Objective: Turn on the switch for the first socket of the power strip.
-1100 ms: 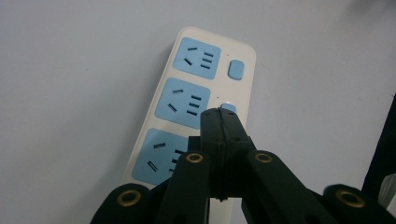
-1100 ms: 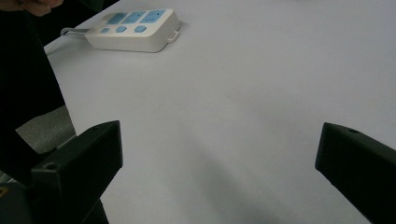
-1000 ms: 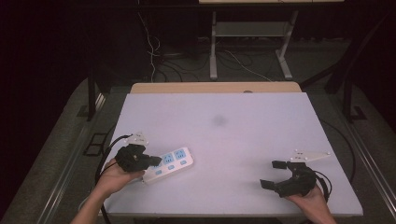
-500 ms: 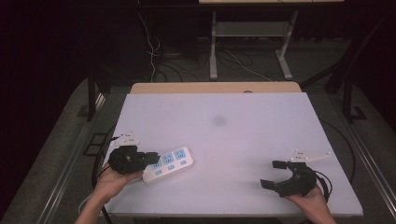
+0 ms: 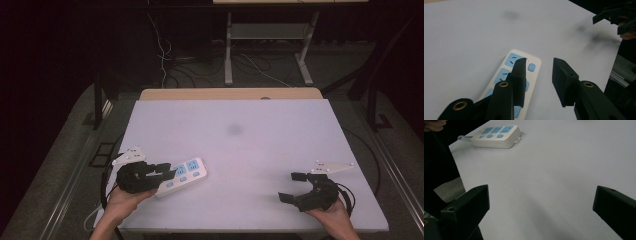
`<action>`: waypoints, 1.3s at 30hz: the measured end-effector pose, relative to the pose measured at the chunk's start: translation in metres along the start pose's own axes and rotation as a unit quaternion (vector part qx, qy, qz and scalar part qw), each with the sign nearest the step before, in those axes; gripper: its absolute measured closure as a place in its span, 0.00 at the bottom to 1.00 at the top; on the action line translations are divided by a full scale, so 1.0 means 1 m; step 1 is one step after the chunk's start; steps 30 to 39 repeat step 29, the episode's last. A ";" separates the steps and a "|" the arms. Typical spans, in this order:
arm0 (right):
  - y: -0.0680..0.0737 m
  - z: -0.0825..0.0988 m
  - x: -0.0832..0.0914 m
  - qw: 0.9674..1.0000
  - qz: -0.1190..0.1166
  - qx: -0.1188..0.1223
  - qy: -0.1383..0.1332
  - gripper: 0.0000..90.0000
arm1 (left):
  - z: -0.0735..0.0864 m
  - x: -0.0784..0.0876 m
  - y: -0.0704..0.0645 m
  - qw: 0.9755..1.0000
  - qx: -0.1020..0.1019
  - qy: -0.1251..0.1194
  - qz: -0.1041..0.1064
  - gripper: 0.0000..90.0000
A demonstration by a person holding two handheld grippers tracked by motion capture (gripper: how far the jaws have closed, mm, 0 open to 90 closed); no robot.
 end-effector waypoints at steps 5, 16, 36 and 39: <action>0.001 0.000 -0.001 1.000 -0.001 0.002 0.000 0.00 | 0.006 -0.005 -0.005 1.000 0.001 -0.005 0.001 0.52; 0.002 0.000 -0.001 1.000 -0.004 0.004 0.001 0.00 | 0.018 -0.023 -0.011 1.000 0.008 -0.016 -0.006 0.12; 0.002 0.001 -0.001 1.000 -0.004 0.004 0.001 0.00 | 0.035 -0.044 -0.011 1.000 0.025 -0.009 -0.005 0.00; 0.002 0.001 -0.001 1.000 -0.004 0.004 0.001 0.00 | 0.035 -0.044 -0.011 1.000 0.025 -0.009 -0.005 0.00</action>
Point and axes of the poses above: each handheld gripper's, and its own axes: x roughly backward along the jaws, z roughly out of its underside, y roughly to its left, the point moved 9 cm from there along -x, roughly forward along the jaws, and after that the axes turned 5 degrees about y, right-handed, at the moved point
